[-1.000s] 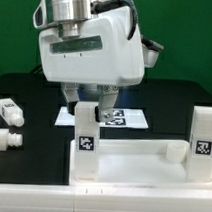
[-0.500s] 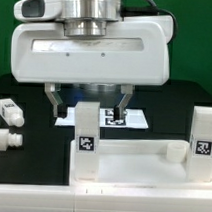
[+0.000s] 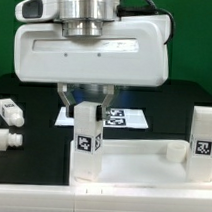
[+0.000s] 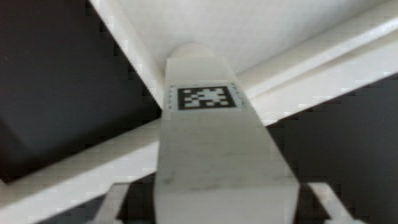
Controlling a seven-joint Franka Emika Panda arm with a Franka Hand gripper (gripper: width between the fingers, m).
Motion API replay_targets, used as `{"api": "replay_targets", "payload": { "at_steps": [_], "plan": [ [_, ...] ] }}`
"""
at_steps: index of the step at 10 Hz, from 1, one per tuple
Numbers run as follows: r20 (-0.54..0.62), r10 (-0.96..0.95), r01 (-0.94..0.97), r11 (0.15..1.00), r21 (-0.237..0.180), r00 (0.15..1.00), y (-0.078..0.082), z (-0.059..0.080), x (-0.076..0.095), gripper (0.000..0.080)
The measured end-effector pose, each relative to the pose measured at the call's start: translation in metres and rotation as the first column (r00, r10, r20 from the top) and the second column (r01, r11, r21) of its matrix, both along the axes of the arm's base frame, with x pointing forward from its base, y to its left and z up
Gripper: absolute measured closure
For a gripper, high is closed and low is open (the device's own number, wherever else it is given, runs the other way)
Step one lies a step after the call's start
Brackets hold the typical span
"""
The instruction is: Assemble desk
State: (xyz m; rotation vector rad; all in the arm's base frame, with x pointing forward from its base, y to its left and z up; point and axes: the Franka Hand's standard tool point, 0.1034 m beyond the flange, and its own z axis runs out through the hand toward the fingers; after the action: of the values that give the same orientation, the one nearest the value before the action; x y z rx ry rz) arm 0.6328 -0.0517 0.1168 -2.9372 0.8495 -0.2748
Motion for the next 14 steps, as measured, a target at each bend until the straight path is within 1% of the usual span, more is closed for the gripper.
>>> {"api": "replay_targets", "payload": {
  "at_steps": [1, 2, 3, 4, 5, 6, 7, 8, 9, 10, 11, 12, 13, 14],
  "plan": [
    [-0.055, -0.192, 0.195, 0.98, 0.044, 0.98, -0.001, 0.0, -0.002, 0.0512],
    [-0.105, -0.348, 0.357, 0.931, 0.078, 0.931, -0.002, -0.001, -0.002, 0.0512],
    [-0.158, -0.479, 0.498, 0.86, 0.11, 0.863, -0.003, -0.002, -0.001, 0.0512],
    [-0.189, -0.548, 0.573, 0.812, 0.115, 0.815, -0.005, -0.002, 0.001, 0.0512],
    [-0.196, -0.577, 0.602, 0.79, 0.112, 0.793, -0.004, -0.002, 0.001, 0.0512],
    [-0.204, -0.631, 0.658, 0.745, 0.112, 0.749, -0.004, -0.002, 0.001, 0.0512],
    [-0.209, -0.655, 0.683, 0.722, 0.111, 0.727, -0.004, -0.002, 0.001, 0.0512],
    [-0.219, -0.708, 0.738, 0.666, 0.11, 0.672, -0.004, -0.002, 0.001, 0.0512],
    [-0.224, -0.735, 0.766, 0.633, 0.109, 0.64, -0.004, -0.002, 0.001, 0.0512],
    [-0.258, -0.838, 0.877, 0.468, 0.11, 0.48, -0.001, -0.003, 0.0, 0.0512],
    [-0.288, -0.909, 0.953, 0.28, 0.116, 0.302, 0.003, -0.003, 0.002, 0.0512],
    [-0.324, -0.938, 0.988, 0.086, 0.127, 0.123, 0.006, -0.003, 0.005, 0.0512],
    [-0.329, -0.939, 0.989, 0.062, 0.136, 0.104, 0.005, -0.003, 0.005, 0.0512],
    [-0.325, -0.937, 0.986, 0.091, 0.139, 0.132, 0.005, -0.003, 0.005, 0.0441]
  ]
}}
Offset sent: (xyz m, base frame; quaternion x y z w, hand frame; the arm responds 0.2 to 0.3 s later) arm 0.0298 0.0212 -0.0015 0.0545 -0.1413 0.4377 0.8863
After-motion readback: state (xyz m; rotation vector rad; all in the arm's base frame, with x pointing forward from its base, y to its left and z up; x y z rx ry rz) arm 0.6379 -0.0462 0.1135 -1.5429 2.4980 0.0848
